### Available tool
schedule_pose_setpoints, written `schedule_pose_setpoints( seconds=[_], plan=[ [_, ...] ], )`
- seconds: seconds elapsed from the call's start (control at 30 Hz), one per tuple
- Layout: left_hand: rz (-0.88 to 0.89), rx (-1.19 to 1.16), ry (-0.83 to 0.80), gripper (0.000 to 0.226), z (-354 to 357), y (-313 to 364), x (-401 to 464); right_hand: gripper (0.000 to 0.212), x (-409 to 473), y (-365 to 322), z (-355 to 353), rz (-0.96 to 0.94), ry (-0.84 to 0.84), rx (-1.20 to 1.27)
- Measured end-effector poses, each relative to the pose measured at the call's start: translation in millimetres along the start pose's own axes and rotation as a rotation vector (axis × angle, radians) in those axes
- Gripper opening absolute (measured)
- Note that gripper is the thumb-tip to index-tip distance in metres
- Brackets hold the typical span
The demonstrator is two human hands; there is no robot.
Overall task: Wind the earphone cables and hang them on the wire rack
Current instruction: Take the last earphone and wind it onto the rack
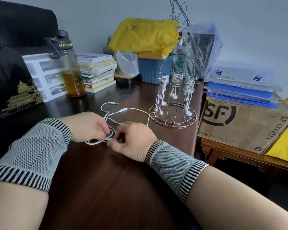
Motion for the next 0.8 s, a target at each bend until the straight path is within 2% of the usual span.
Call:
schedule_pose_setpoints(
  seconds=[0.07,0.13,0.33,0.5,0.63,0.73,0.8],
  plan=[
    [-0.003,-0.015,0.133,0.013,-3.5,-1.3,0.6,0.025,1.4,1.6,0.9,-0.006,-0.001,-0.031],
    [-0.05,0.1,0.229,0.014,-6.4,-6.2,1.2,0.019,1.8,2.5,0.4,-0.015,0.008,-0.046],
    [-0.097,0.146,0.111,0.009,4.2,-11.8,4.4,0.016,6.2,8.7,-1.7,0.05,0.092,-0.043],
    [-0.064,0.09,0.184,0.01,13.2,-6.3,10.4,0.016,8.8,14.6,-3.4,0.126,0.125,-0.066],
    [-0.048,0.088,0.243,0.034,21.0,1.3,15.6,0.01,9.4,15.6,-4.9,0.146,0.103,-0.048],
    [-0.032,0.069,0.239,0.018,23.2,4.7,17.1,0.012,10.2,16.4,-6.2,0.155,0.085,-0.049],
    [-0.023,0.124,0.206,0.018,23.6,7.1,17.9,0.014,10.1,16.8,-6.7,0.156,0.075,-0.051]
  ],
)
Point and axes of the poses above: each hand's wrist, its own x-axis towards the middle knuckle, its own z-axis out of the palm, y = z × x, the point moved 1 cm from there along x, towards the middle knuckle, and after that the axes turned 15 degrees about z, right-handed, at the moved point
